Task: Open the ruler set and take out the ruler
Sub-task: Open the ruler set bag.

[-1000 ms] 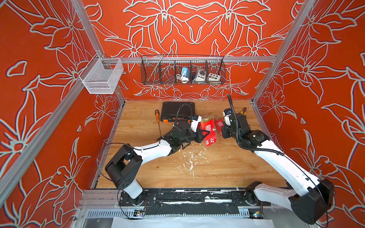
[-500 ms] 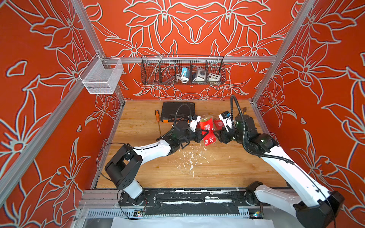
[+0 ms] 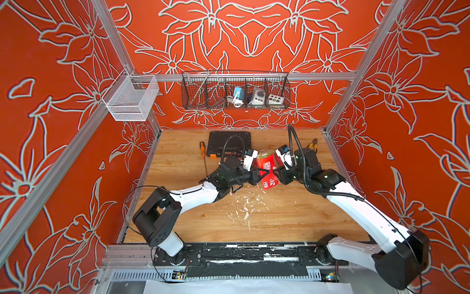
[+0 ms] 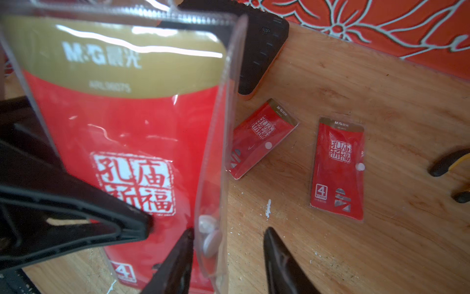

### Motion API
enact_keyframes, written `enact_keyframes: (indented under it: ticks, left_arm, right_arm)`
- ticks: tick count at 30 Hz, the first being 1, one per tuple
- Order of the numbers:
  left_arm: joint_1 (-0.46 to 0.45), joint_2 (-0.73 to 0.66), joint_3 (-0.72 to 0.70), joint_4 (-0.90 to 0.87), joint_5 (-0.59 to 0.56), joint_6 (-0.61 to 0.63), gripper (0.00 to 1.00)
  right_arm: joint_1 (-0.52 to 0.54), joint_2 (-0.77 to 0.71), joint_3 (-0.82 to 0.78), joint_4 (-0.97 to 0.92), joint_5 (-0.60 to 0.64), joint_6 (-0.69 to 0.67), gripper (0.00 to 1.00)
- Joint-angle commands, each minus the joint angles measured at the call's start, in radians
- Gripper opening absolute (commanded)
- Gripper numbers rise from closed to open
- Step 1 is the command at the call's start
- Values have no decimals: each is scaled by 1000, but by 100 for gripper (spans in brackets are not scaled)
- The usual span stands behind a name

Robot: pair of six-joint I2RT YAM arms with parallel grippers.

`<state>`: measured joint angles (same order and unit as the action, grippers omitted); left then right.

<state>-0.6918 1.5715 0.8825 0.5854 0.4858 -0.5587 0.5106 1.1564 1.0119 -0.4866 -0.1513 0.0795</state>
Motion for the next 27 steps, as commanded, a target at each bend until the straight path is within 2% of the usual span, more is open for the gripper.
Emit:
enact_keyframes:
  ticks: [1,6,12,14,18,20,23,27]
  left_arm:
    - [1,-44,-4,66,60,-4,0]
    - [5,-42,-1,72,81,-3,0]
    - [9,-48,-6,82,107,2,0]
    - [9,-52,-12,90,118,2,0]
    - [12,-57,-22,97,129,6,0]
    - [16,-60,-26,98,135,7,0]
    - [27,-65,-38,102,133,8,0]
    - [54,-70,-61,108,131,-1,0]
  right_arm:
    - [-1,-14,-16,11,10,-51,38]
    - [-2,-16,-24,1,18,-78,29]
    - [-4,-17,-39,20,39,-78,26]
    - [-5,-19,-42,31,29,-75,22]
    - [-4,-34,-41,47,-39,-80,7]
    - [-6,-53,-47,60,-85,-82,3]
    - [-7,-82,-44,52,-144,-84,0]
    - [-8,-116,-34,12,-154,-83,0]
